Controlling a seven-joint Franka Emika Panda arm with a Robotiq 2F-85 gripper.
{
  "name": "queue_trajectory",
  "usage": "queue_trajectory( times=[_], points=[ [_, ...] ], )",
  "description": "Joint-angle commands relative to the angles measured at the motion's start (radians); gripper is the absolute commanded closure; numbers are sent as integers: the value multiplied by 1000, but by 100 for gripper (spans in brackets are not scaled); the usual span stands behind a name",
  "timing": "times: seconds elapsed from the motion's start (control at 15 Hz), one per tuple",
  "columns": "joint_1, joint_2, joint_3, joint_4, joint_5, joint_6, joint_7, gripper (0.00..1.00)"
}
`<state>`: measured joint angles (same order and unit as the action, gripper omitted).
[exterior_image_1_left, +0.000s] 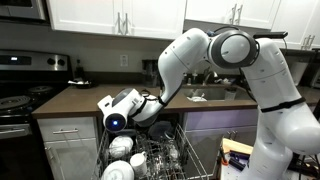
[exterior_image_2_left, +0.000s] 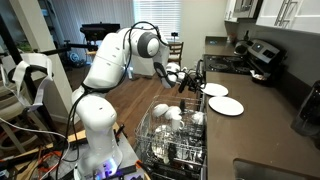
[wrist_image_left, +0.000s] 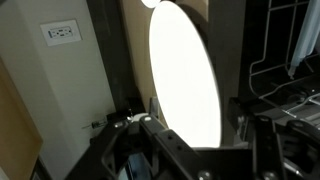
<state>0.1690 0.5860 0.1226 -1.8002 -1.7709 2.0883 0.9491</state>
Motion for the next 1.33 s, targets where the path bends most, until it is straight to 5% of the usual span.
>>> queue_trajectory(
  times=[0.0, 0.73, 1.27],
  points=[
    [-29, -26, 20, -1, 37, 58, -64, 26],
    [-13, -65, 19, -28, 17, 104, -44, 4],
    [-13, -120, 43, -73, 7, 155, -41, 0]
  ],
)
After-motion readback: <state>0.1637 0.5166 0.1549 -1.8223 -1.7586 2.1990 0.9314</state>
